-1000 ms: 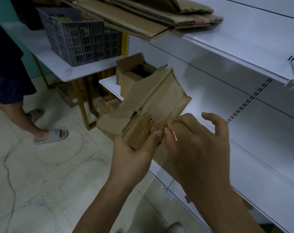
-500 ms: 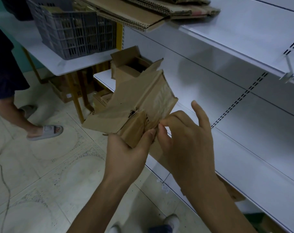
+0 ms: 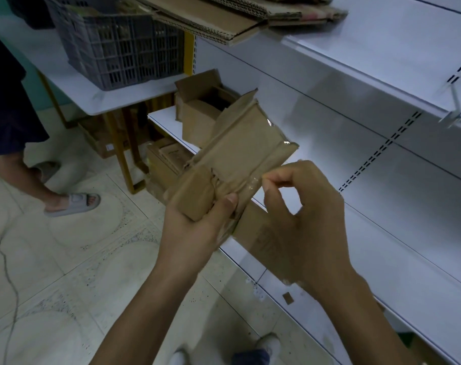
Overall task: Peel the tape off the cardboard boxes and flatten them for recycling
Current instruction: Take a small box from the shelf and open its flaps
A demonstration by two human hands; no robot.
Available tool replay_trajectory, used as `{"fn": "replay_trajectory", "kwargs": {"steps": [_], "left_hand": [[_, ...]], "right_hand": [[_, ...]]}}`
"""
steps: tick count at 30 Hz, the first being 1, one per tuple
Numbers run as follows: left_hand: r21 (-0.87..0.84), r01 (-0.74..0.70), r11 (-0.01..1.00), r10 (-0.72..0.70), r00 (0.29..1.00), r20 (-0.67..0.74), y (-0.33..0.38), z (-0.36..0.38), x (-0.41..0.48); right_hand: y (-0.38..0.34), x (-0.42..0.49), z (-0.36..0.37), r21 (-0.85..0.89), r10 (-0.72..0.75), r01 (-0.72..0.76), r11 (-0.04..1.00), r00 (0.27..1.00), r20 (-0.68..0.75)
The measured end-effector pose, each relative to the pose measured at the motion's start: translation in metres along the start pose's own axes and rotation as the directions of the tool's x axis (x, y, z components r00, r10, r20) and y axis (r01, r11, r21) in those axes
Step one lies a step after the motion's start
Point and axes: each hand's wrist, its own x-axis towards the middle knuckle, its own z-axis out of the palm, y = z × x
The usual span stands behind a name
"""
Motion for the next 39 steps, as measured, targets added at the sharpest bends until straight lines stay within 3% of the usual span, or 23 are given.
{"fn": "replay_trajectory", "kwargs": {"steps": [11, 17, 22, 26, 28, 31, 36, 39], "left_hand": [[-0.326, 0.169, 0.93, -0.152, 0.985, 0.076, 0.003, -0.006, 0.004], [-0.181, 0.03, 0.983, -0.036, 0.999, -0.03, -0.001, -0.008, 0.0], [0.034, -0.137, 0.99, 0.141, 0.96, -0.24, -0.002, 0.008, -0.018], [0.114, -0.22, 0.969, 0.245, 0.922, -0.3, -0.008, 0.018, -0.034], [0.112, -0.251, 0.961, 0.275, 0.897, -0.346, -0.008, 0.021, -0.035], [0.129, -0.317, 0.939, 0.343, 0.879, -0.331, -0.006, 0.024, -0.036], [0.173, -0.335, 0.926, 0.371, 0.894, -0.253, -0.009, 0.017, -0.03], [0.152, -0.281, 0.948, 0.312, 0.918, -0.245, -0.007, 0.017, -0.028]], "right_hand": [[-0.008, -0.017, 0.003, -0.044, -0.066, 0.063, 0.997, 0.997, -0.05], [-0.022, -0.019, 0.001, -0.257, -0.137, 0.099, 0.961, 0.981, -0.134], [-0.029, -0.022, 0.01, -0.453, -0.268, 0.192, 0.87, 0.957, -0.109], [-0.029, -0.023, 0.012, -0.438, -0.215, 0.175, 0.882, 0.975, -0.045], [-0.032, -0.024, 0.013, -0.537, -0.184, 0.17, 0.826, 0.983, 0.028], [-0.032, -0.02, 0.016, -0.641, -0.148, 0.165, 0.75, 0.986, 0.081], [-0.025, -0.011, 0.016, -0.563, -0.241, 0.253, 0.787, 0.966, 0.097], [-0.021, -0.01, 0.015, -0.578, -0.277, 0.281, 0.766, 0.956, 0.097]]}}
